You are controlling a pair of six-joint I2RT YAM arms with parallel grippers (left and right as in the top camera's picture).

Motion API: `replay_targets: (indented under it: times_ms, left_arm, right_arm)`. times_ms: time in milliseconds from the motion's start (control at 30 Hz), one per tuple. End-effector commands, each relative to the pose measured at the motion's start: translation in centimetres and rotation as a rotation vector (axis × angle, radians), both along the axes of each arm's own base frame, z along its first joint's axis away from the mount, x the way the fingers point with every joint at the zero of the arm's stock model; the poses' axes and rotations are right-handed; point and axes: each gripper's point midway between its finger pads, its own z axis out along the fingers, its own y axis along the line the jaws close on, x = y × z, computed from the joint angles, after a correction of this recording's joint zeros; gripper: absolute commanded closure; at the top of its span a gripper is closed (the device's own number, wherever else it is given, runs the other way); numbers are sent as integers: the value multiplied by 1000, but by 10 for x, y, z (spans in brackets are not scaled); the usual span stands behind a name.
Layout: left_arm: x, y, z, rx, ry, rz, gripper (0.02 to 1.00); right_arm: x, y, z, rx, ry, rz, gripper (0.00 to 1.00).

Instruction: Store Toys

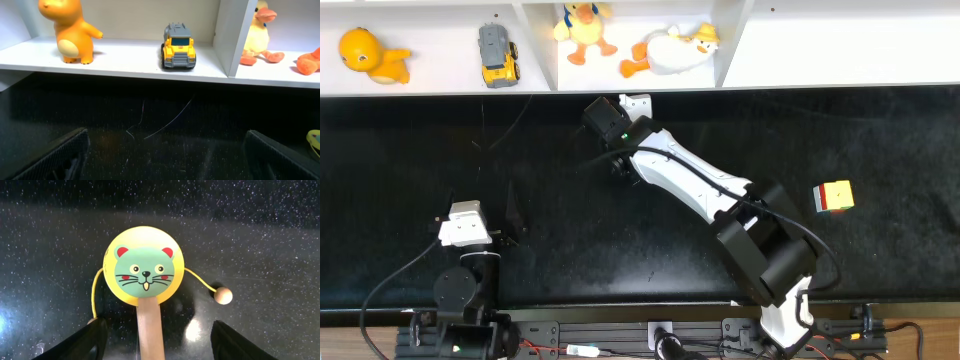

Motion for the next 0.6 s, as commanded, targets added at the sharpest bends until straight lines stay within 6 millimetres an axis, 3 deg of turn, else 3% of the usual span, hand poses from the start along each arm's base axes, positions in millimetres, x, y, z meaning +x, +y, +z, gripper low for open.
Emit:
replay_targets:
  times_ms: [33,300,500,600]
  left_arm:
    - [-1,1,1,21,-3,0,20]
    - [-1,1,1,21,-3,0,20]
    - [-1,1,1,21,-3,0,20]
    - [-1,1,1,21,-3,0,20]
  right_arm:
    - [4,9,-3,22,12,9,336]
    - [1,7,-5,12,24,8,371]
    - [1,7,-5,12,25,8,533]
    - [0,7,-6,16,31,10,533]
